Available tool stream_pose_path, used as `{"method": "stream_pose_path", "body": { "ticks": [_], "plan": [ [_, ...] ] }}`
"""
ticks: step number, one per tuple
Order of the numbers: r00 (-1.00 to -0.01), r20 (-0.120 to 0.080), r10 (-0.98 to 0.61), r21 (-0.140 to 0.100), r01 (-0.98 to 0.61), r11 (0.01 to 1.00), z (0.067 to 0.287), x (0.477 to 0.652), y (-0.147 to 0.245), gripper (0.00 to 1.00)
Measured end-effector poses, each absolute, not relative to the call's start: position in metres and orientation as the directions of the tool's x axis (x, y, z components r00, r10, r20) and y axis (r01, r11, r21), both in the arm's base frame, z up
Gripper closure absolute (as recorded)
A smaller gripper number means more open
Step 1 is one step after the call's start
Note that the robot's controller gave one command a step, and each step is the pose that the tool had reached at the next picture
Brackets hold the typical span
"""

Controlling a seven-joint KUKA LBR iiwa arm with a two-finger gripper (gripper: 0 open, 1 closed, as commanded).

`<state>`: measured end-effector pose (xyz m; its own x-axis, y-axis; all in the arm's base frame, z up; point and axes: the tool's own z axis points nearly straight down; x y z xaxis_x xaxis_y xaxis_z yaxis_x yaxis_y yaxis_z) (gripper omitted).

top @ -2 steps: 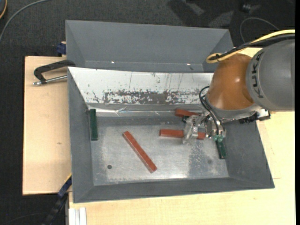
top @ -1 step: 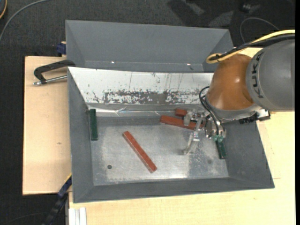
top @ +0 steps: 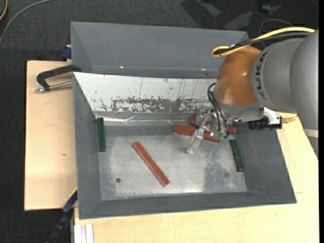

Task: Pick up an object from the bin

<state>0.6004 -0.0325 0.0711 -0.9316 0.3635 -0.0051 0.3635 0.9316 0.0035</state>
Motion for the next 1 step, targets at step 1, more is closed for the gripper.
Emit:
{"method": "stream_pose_path", "body": {
  "ticks": [1],
  "plan": [
    [-0.932,-0.011,0.363,0.004,0.363,0.932,0.0751,0.6031,-0.0333,1.00]
  ]
}}
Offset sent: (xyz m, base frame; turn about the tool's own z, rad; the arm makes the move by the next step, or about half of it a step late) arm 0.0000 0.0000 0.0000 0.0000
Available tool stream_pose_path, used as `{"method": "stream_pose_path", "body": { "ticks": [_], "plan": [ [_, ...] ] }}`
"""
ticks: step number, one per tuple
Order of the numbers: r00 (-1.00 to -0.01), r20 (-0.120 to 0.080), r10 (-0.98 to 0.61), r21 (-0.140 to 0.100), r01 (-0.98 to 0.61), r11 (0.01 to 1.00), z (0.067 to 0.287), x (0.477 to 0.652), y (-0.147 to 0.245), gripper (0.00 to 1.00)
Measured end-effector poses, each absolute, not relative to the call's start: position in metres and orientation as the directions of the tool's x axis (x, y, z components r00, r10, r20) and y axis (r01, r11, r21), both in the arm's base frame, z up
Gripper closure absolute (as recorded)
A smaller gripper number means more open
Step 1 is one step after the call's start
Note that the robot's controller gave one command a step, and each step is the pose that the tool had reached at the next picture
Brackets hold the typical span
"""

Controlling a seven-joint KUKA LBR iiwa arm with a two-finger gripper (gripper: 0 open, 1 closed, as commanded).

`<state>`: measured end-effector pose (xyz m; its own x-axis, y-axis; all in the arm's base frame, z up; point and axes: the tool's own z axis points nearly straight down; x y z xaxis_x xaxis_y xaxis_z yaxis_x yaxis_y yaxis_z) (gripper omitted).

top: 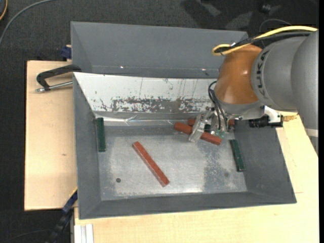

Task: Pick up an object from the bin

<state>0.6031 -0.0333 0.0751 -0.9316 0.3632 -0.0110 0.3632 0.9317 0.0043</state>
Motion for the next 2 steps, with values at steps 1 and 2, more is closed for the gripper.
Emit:
{"method": "stream_pose_path", "body": {
  "ticks": [1,2],
  "plan": [
    [-0.963,-0.005,0.270,0.002,0.270,0.963,0.0800,0.5976,-0.0138,1.00],
    [-0.963,-0.005,0.270,0.001,0.270,0.963,0.0799,0.5976,-0.0139,1.00]
  ]
}}
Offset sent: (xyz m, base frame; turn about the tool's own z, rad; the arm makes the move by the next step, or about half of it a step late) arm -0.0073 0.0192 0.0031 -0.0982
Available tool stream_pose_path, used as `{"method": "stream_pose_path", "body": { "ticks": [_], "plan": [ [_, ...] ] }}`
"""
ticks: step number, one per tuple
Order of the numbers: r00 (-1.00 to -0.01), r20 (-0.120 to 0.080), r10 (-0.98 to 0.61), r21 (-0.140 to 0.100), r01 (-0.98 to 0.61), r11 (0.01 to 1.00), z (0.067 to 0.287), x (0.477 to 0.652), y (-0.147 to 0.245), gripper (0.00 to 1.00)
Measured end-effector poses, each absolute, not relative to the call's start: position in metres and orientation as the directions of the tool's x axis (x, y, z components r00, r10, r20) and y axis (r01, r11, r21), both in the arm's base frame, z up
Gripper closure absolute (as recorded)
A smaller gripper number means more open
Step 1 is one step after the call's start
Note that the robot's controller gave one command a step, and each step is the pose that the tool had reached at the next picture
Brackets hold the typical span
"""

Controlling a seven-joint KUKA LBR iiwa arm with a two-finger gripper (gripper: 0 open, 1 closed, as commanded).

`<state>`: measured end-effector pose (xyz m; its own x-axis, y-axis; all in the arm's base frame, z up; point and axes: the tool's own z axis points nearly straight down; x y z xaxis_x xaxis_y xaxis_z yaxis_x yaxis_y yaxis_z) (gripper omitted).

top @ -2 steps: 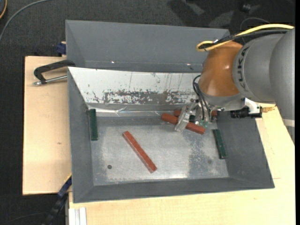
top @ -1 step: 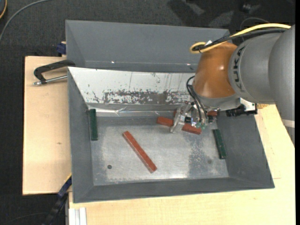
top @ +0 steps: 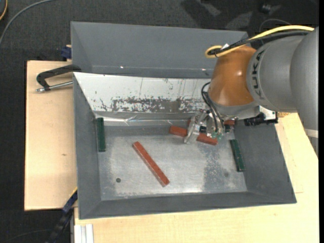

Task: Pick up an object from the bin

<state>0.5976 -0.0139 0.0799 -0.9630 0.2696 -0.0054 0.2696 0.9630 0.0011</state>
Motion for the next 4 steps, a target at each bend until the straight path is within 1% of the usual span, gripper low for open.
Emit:
{"method": "stream_pose_path", "body": {
  "ticks": [1,2,3,4],
  "plan": [
    [-0.963,-0.005,0.269,0.001,0.269,0.963,0.080,0.598,-0.014,1.00],
    [-0.971,-0.007,0.238,0.002,0.238,0.971,0.092,0.595,-0.006,1.00],
    [-0.973,-0.008,0.230,0.003,0.230,0.973,0.104,0.601,0.006,1.00],
    [-0.974,-0.011,0.225,0.004,0.225,0.974,0.144,0.599,0.012,1.00]
  ]
}}
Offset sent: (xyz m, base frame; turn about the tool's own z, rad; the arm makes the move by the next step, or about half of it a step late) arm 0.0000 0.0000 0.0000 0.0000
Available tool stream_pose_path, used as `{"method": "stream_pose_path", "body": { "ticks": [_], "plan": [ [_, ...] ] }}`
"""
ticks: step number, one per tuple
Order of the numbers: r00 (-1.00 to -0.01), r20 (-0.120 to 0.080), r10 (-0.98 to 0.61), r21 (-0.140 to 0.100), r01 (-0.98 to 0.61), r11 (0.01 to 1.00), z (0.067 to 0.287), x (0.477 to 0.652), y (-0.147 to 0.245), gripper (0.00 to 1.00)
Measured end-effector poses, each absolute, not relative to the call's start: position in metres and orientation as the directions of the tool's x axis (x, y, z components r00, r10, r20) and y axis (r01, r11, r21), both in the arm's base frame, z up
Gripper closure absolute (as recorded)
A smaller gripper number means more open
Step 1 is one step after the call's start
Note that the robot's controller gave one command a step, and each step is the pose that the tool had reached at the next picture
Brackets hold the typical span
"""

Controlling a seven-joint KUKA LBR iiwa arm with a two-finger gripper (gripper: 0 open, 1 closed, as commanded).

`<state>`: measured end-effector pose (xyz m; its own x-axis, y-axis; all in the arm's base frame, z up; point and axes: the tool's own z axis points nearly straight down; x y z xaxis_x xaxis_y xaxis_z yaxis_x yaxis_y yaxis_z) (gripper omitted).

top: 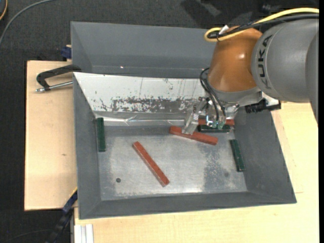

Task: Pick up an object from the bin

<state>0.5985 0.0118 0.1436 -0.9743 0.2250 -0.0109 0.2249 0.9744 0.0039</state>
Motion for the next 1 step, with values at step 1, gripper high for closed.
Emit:
{"method": "stream_pose_path", "body": {
  "ticks": [1],
  "plan": [
    [-0.974,-0.007,0.225,0.002,0.225,0.974,0.1410,0.5976,0.0116,0.00]
  ]
}}
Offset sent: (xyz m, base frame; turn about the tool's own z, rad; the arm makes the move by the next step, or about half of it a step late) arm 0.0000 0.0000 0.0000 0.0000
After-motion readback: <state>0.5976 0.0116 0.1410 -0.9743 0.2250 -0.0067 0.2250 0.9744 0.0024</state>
